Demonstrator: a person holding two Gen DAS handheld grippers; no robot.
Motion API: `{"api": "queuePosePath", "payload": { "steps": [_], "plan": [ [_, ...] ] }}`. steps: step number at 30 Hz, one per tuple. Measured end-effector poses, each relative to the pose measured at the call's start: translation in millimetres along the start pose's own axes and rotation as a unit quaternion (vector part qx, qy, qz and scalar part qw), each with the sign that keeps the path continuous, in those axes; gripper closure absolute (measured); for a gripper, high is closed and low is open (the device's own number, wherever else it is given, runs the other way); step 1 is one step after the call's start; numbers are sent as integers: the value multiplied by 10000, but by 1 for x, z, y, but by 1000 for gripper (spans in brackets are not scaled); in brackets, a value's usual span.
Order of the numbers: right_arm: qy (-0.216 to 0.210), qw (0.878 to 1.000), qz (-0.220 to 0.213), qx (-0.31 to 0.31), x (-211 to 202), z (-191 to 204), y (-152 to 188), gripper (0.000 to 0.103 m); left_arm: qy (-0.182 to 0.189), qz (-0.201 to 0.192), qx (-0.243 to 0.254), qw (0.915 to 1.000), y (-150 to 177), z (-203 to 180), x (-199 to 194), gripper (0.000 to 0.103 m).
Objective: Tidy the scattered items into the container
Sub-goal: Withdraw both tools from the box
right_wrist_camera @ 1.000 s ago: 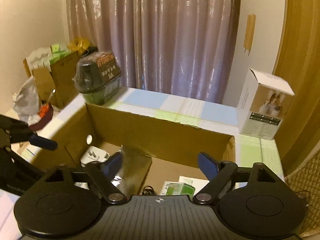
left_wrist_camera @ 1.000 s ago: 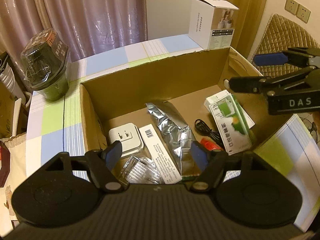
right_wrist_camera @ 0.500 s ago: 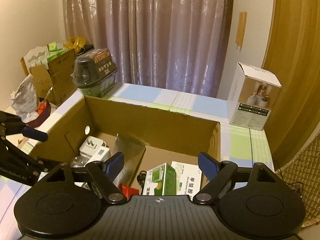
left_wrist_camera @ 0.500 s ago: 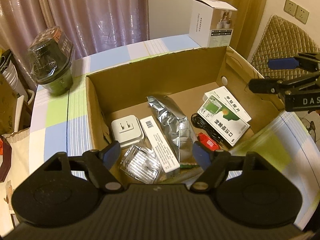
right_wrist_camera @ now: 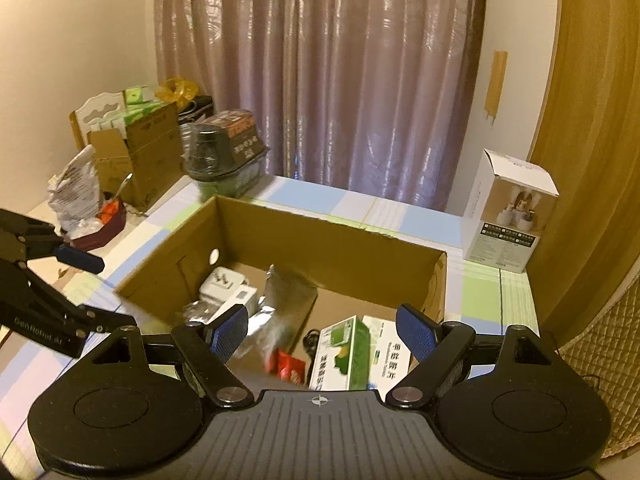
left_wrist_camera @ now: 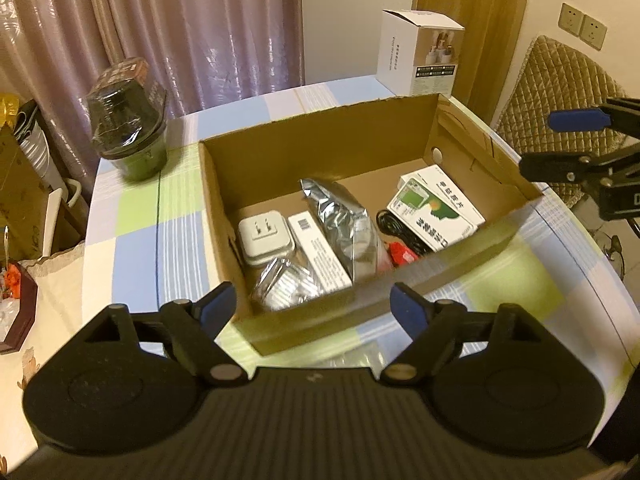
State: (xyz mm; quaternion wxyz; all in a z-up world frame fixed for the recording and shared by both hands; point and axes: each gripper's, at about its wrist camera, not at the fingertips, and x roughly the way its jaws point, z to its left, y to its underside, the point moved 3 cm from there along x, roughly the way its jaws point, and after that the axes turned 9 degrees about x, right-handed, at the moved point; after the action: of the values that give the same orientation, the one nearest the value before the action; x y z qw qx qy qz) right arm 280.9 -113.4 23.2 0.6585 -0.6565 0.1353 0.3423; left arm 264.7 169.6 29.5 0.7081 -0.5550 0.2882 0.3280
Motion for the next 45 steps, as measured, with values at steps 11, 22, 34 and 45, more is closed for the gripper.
{"api": "queuePosePath", "payload": {
  "steps": [11,22,34,45],
  "plan": [
    [-346,9976,282,-535,-33,32,44,17,106,188,87,9997,55,-12,-29,20],
    [-560,9916,770,-878,-38,49,89,17,320,470,372,9977,100,-35,-38,20],
    [-548,9883,1027,-980,-38,50,111,17,422,574,605,9956,115,-43,-36,19],
    [-682,9824,1294,-1163,-18,54,122,17,578,618,827,9930,118,-46,-22,19]
  ]
}}
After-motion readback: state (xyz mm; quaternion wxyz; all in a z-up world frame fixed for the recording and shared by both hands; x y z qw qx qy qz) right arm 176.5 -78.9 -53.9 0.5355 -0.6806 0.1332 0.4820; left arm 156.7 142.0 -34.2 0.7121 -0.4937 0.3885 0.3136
